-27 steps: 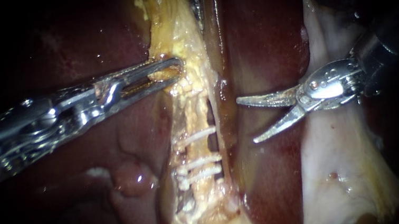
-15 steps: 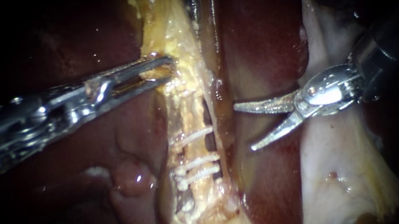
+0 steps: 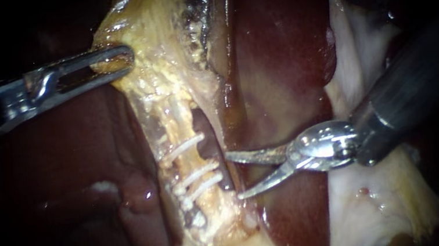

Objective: Go to the cutting position left tube

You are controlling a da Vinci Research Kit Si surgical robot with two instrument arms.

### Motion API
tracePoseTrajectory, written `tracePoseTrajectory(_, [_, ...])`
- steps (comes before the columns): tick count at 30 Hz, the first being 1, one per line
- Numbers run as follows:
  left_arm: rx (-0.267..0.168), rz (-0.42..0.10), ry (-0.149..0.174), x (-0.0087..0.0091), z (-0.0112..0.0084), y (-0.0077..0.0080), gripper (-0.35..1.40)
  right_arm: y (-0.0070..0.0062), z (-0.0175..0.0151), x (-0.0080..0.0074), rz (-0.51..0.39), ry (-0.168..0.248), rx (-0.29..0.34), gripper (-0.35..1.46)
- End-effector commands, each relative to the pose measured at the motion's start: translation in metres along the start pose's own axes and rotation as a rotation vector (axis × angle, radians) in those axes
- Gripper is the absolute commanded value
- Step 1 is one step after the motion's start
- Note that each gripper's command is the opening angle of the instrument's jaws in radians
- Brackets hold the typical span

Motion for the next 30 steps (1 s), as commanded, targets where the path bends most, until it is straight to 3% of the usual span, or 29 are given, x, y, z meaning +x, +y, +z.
tracePoseTrajectory(1, [-0.003, 0.000, 0.000, 0.0000, -0.0001, -0.0001, -0.35, 0.0002, 0.0002, -0.0001, 0.009, -0.001, 0.004, 1.44])
tracePoseTrajectory(13, [-0.003, 0.004, -0.004, 0.0000, -0.0003, -0.0009, -0.35, 0.0022, 0.0005, 0.0003, 0.083, 0.004, 0.008, 1.44])
tracePoseTrajectory(19, [-0.001, 0.003, -0.003, 0.0001, -0.0005, -0.0015, -0.35, 0.0032, 0.0005, 0.0000, 0.127, -0.026, 0.002, 1.44])
tracePoseTrajectory(30, [0.001, 0.002, -0.005, 0.0002, -0.0005, -0.0019, -0.35, 0.0044, 0.0015, 0.0004, 0.179, -0.031, 0.024, 1.44])
